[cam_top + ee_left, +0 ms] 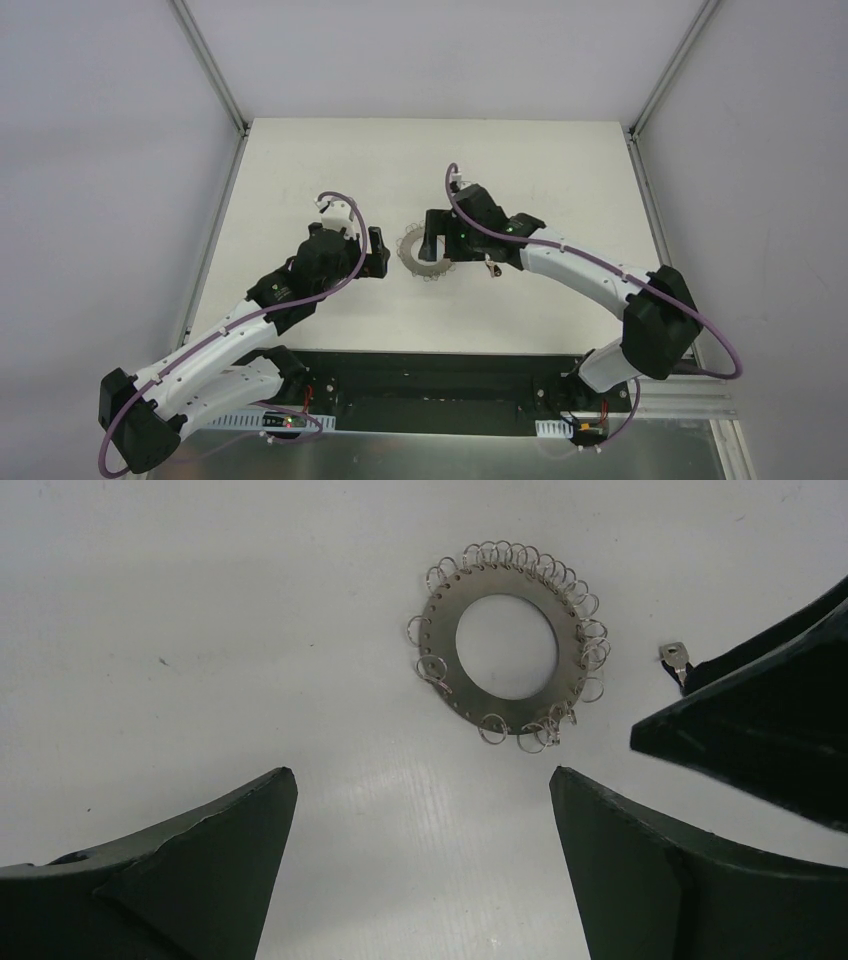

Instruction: Put the keys on the keyring

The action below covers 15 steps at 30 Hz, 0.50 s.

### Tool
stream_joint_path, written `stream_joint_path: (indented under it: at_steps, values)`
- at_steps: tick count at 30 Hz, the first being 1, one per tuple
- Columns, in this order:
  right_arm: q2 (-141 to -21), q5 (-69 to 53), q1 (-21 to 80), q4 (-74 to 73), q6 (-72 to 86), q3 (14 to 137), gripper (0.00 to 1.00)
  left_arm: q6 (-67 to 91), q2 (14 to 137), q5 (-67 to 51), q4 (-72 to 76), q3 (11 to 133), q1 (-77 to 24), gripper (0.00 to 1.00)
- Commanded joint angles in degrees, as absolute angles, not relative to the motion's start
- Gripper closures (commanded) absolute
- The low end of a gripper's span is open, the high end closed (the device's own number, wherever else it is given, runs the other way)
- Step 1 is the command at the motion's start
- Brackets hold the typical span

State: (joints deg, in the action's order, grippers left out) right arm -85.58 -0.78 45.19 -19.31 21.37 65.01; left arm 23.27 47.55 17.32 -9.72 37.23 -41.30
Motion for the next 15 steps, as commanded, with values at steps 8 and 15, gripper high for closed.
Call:
stream_joint_path:
  at_steps: [8,15]
  values:
    - [-91.55,-1.88,48.99,-12.25,22.66,64.87,0.32,24.73,46.96,19.55,-7.54,36.47,-41.74,0.00]
    - [-97.83,-1.32,49.10,-10.55,23.18,66.92,0.48,24.37,47.27,20.07,-7.56,36.39,-41.75,0.00]
